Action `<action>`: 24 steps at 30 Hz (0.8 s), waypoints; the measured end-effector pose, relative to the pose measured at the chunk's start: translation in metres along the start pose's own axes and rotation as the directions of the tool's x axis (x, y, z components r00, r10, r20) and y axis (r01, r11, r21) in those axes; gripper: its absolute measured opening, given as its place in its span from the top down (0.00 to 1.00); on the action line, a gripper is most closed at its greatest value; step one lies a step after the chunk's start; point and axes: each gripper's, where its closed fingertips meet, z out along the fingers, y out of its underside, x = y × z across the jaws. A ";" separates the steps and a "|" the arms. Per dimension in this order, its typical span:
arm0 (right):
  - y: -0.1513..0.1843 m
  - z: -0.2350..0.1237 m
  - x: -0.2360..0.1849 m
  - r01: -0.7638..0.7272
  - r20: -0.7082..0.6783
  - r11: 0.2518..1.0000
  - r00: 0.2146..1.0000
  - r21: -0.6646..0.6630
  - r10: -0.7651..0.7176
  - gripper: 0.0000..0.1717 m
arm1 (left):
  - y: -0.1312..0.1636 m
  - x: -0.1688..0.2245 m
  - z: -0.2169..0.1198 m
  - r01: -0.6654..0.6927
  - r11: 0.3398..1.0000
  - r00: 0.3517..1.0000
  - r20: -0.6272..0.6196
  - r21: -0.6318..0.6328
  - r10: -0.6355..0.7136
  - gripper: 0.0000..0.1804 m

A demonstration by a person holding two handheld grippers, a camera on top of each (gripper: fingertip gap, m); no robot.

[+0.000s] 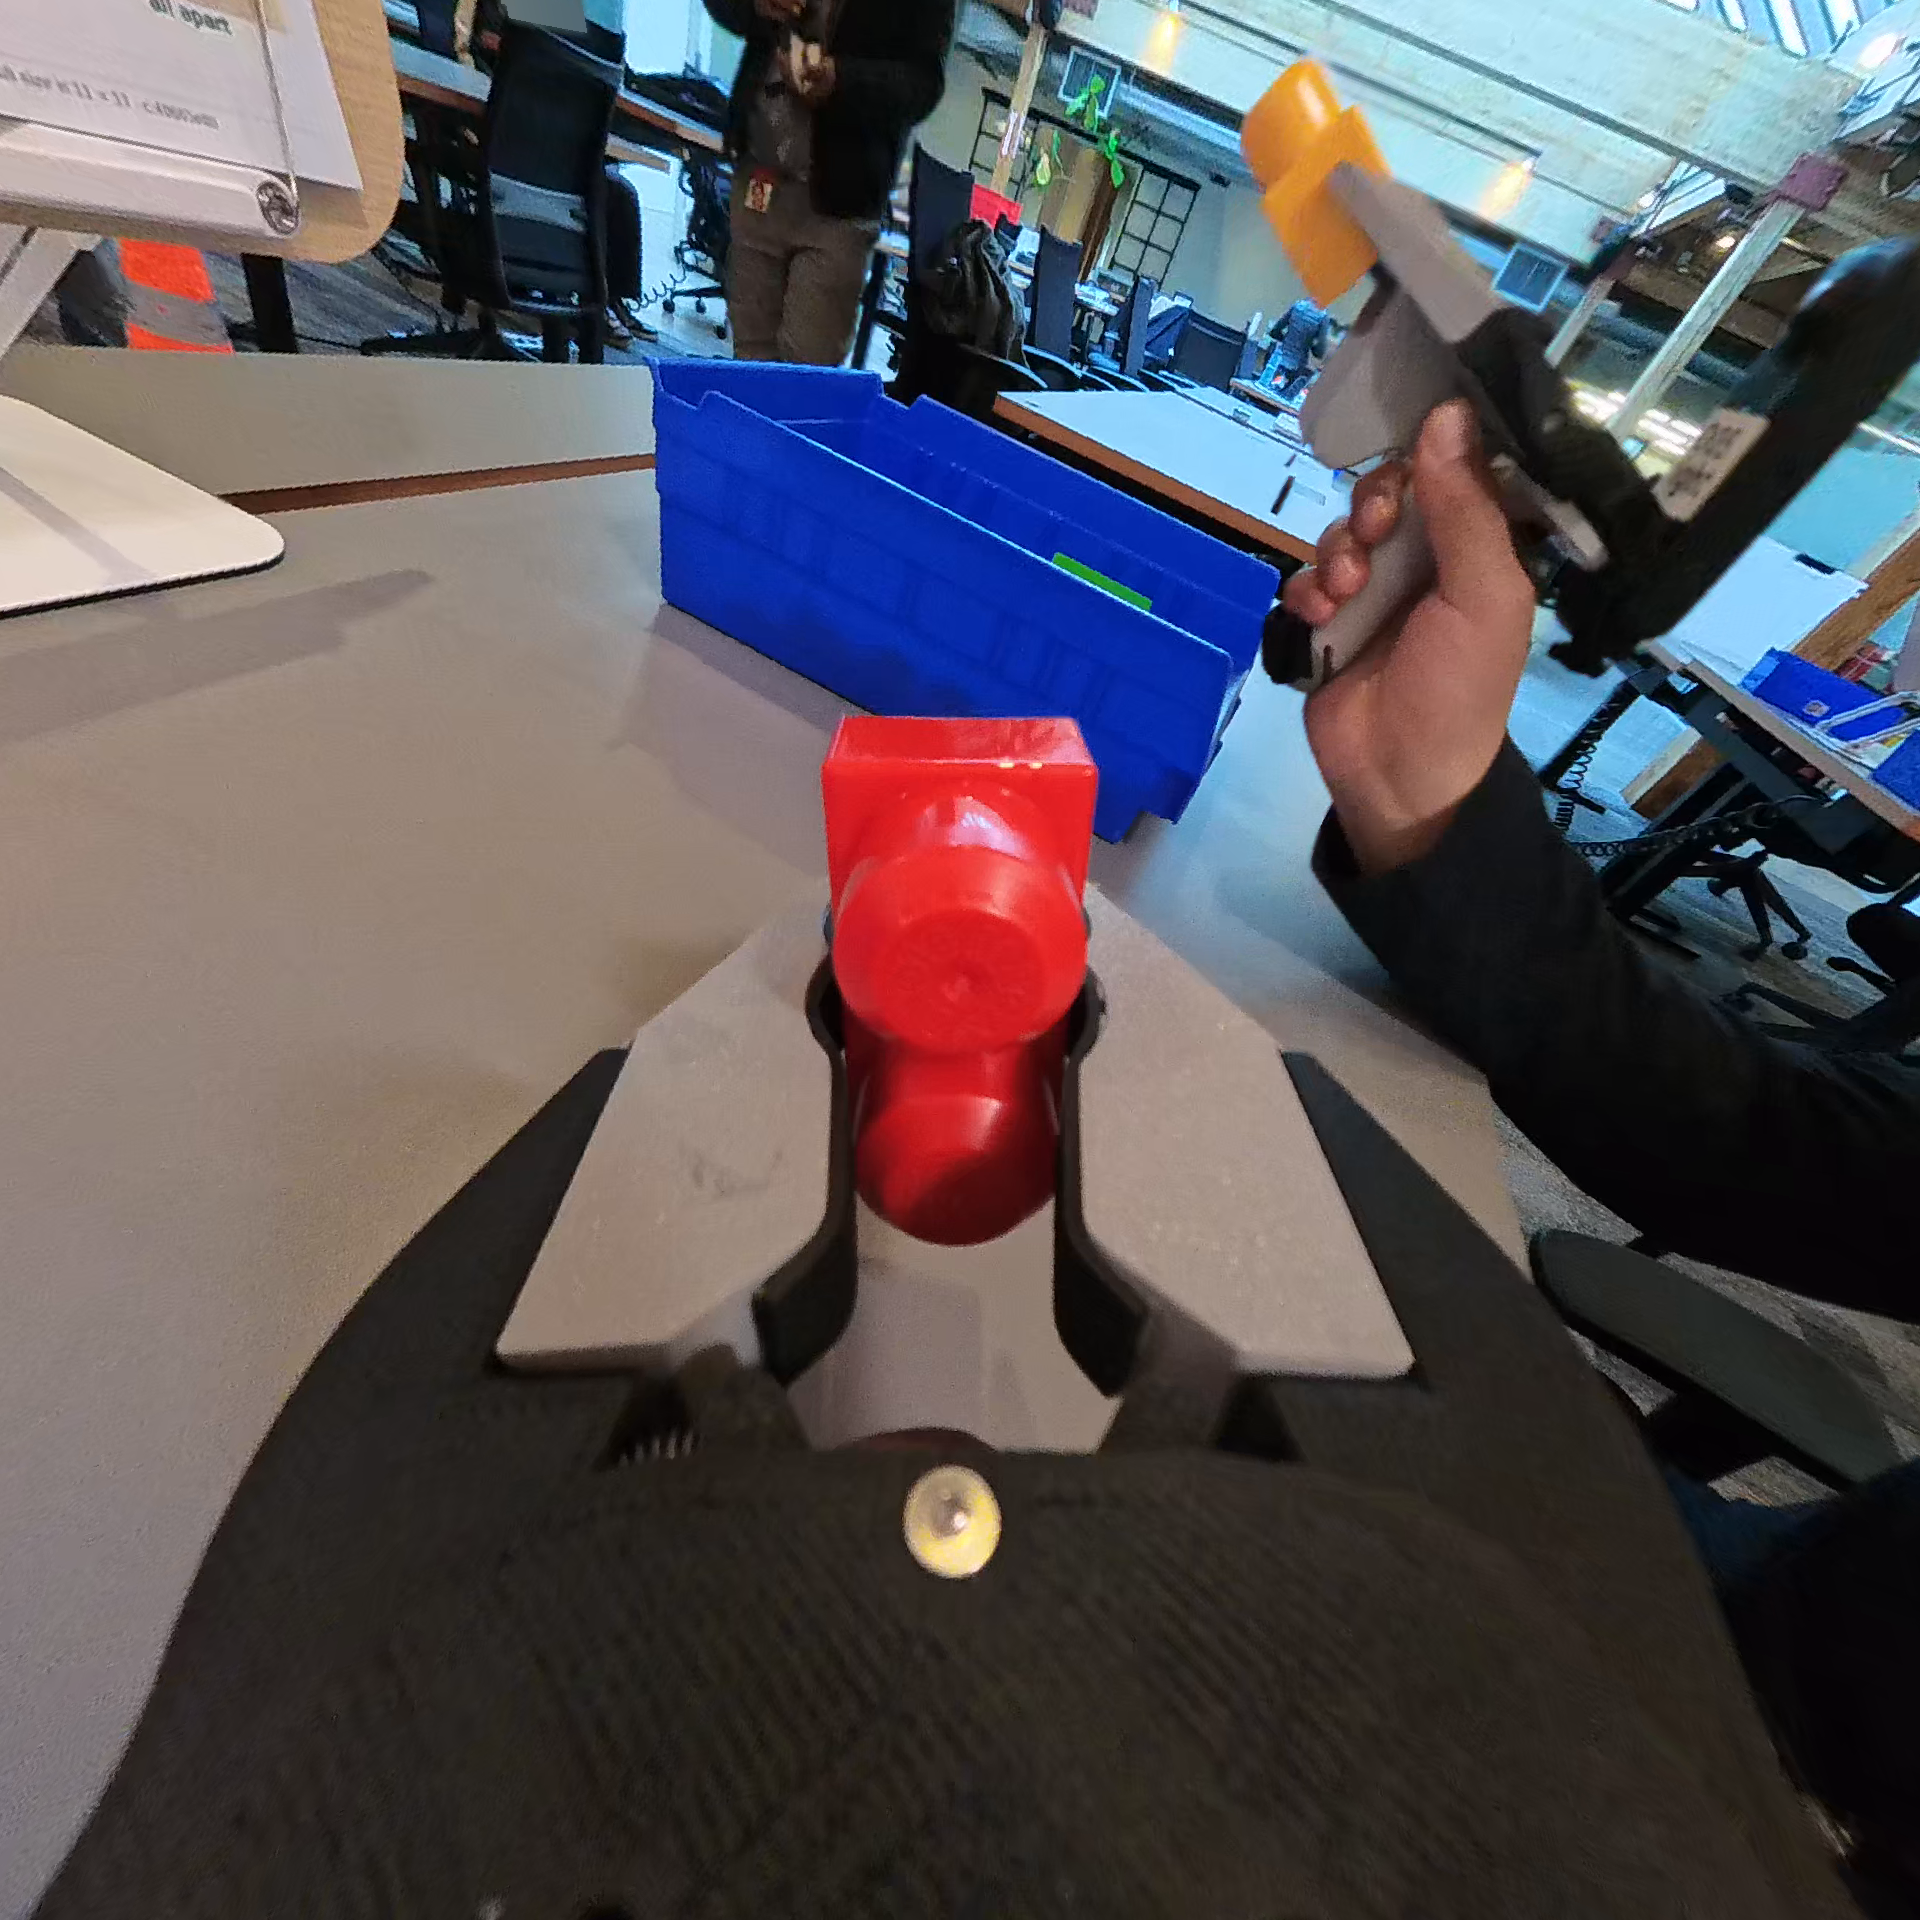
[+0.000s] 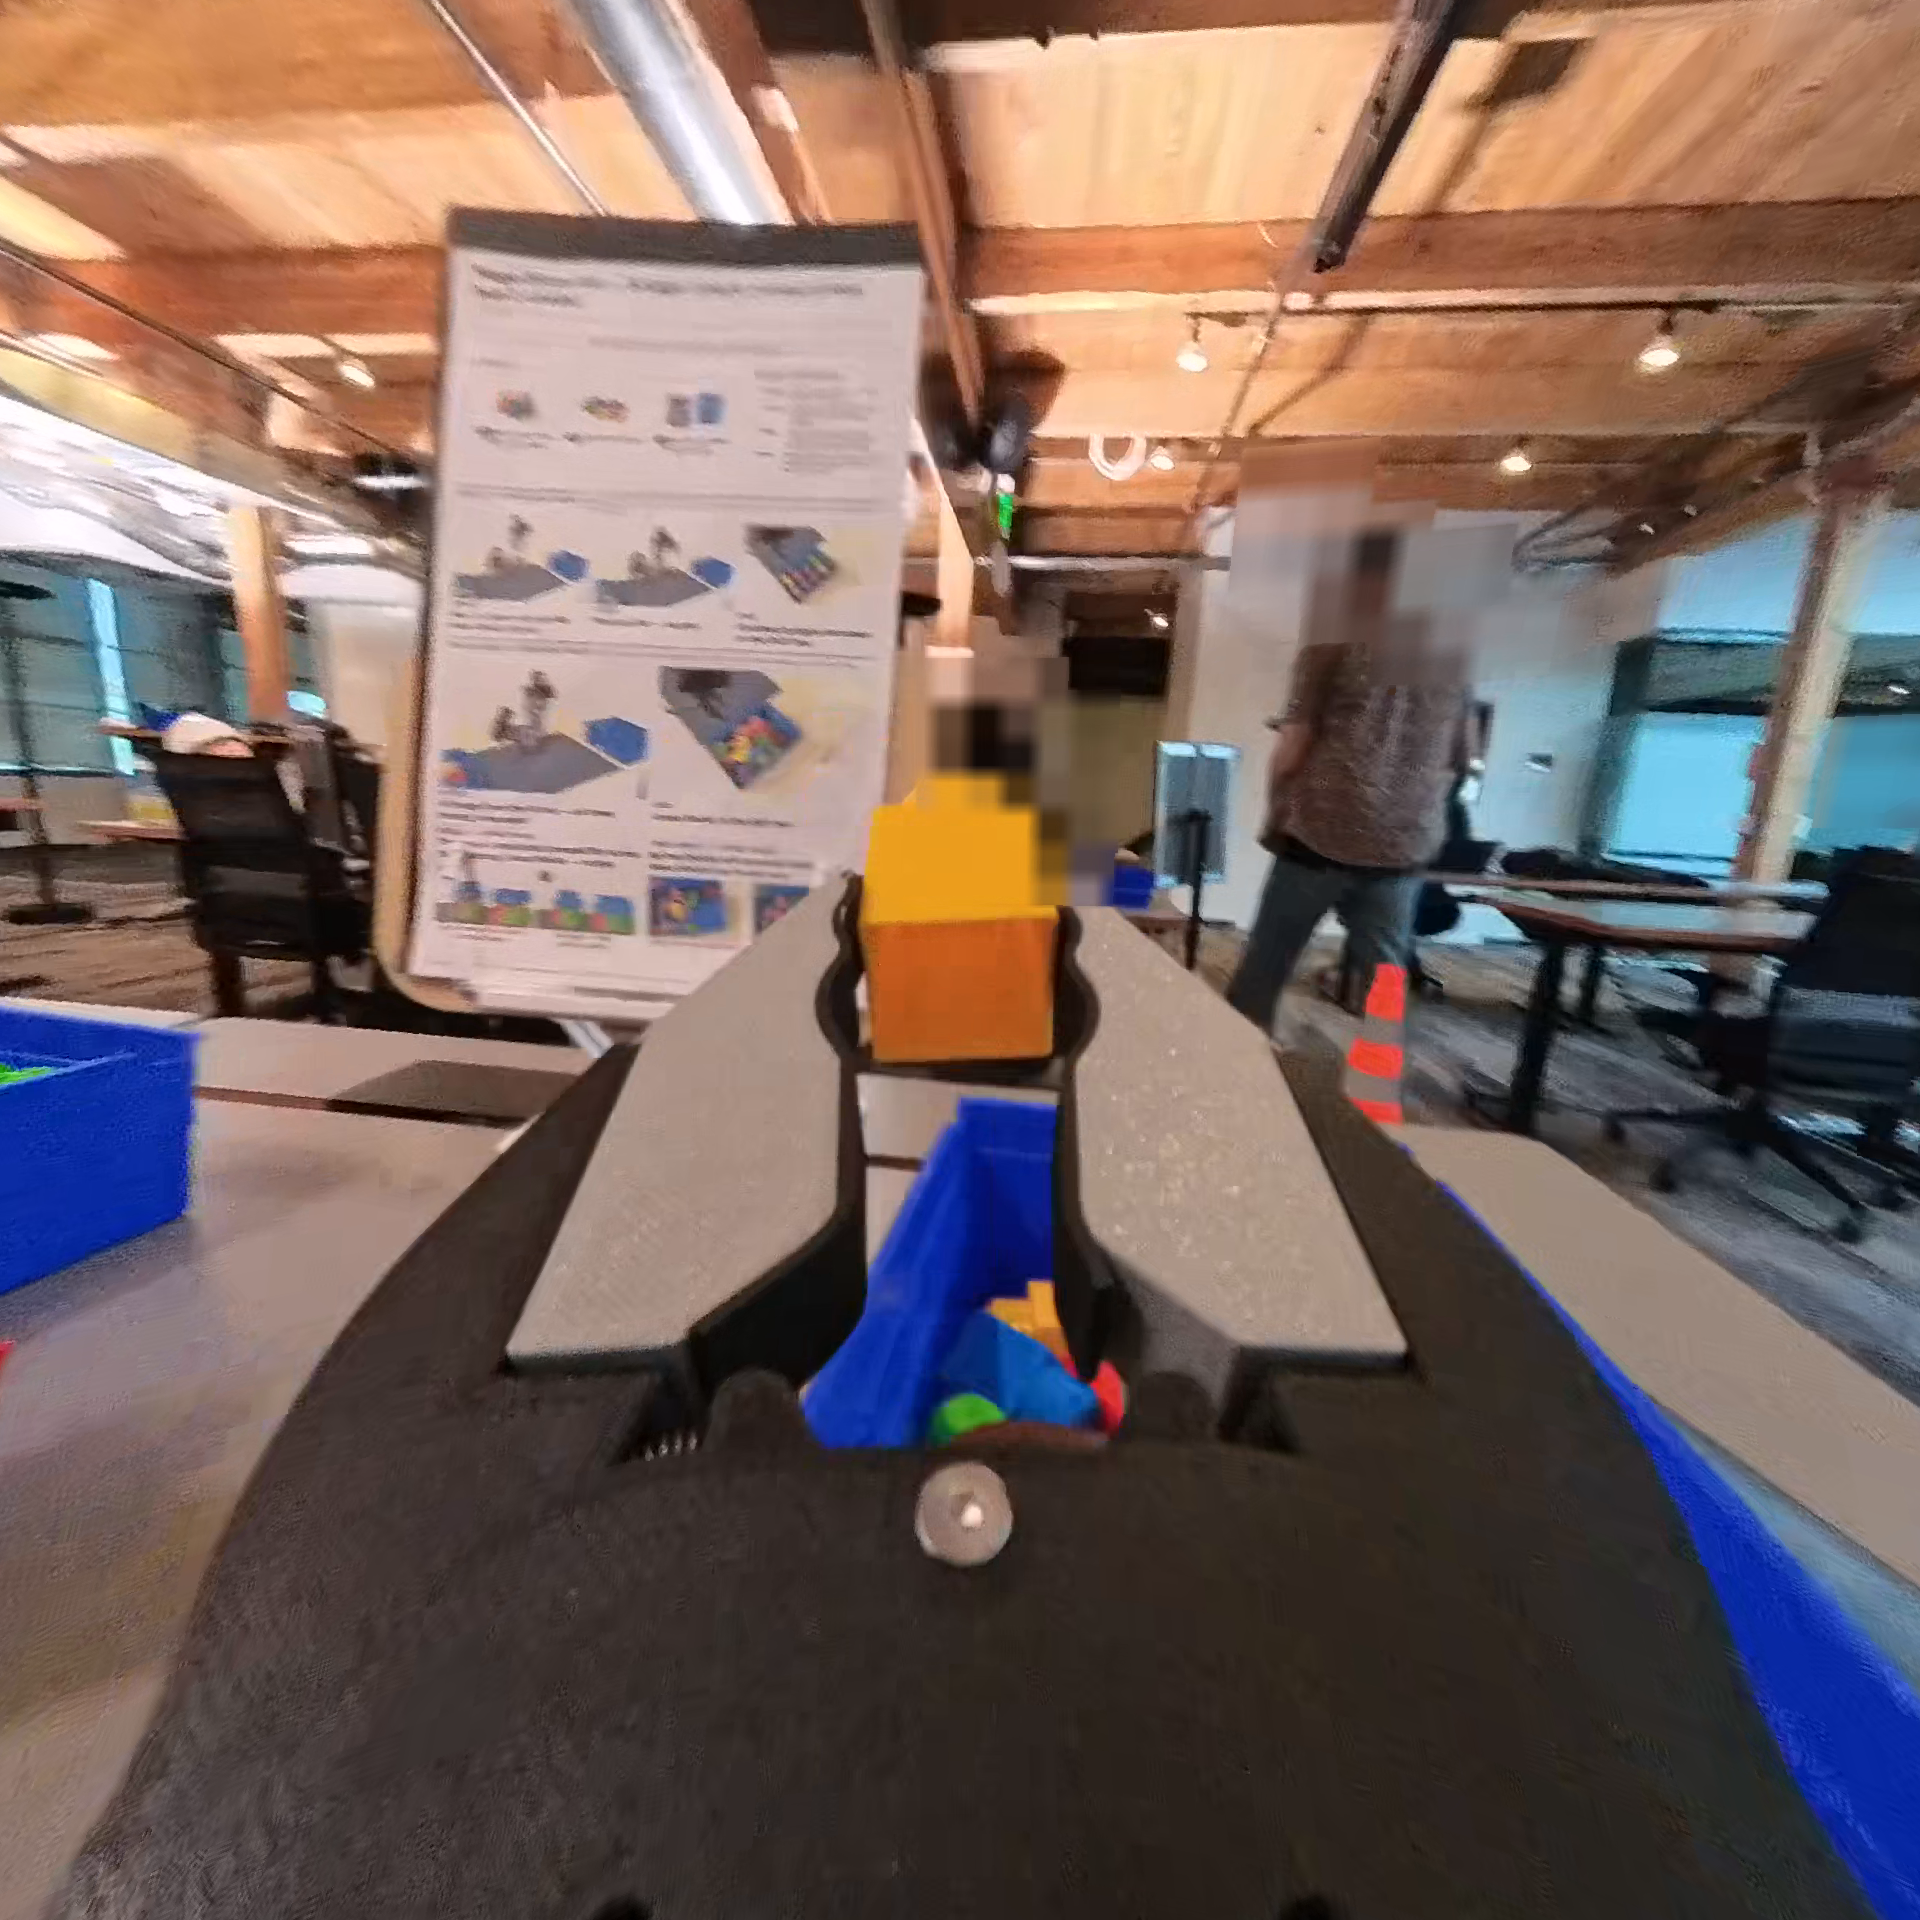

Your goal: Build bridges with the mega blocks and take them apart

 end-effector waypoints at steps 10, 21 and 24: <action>0.069 0.011 0.037 0.035 -0.084 0.924 0.994 -0.381 -0.072 0.69 | 0.002 0.021 0.004 -0.060 0.998 0.995 -0.084 -0.012 0.059 0.80; 0.025 -0.016 -0.147 -0.046 0.647 0.968 0.736 -0.245 0.198 0.75 | -0.016 0.045 -0.009 0.052 0.995 0.956 -0.291 0.084 -0.025 0.80; 0.047 -0.031 -0.187 -0.088 0.736 0.883 0.518 -0.461 0.436 0.72 | -0.022 0.055 -0.015 -0.012 0.992 0.947 -0.318 0.126 0.052 0.79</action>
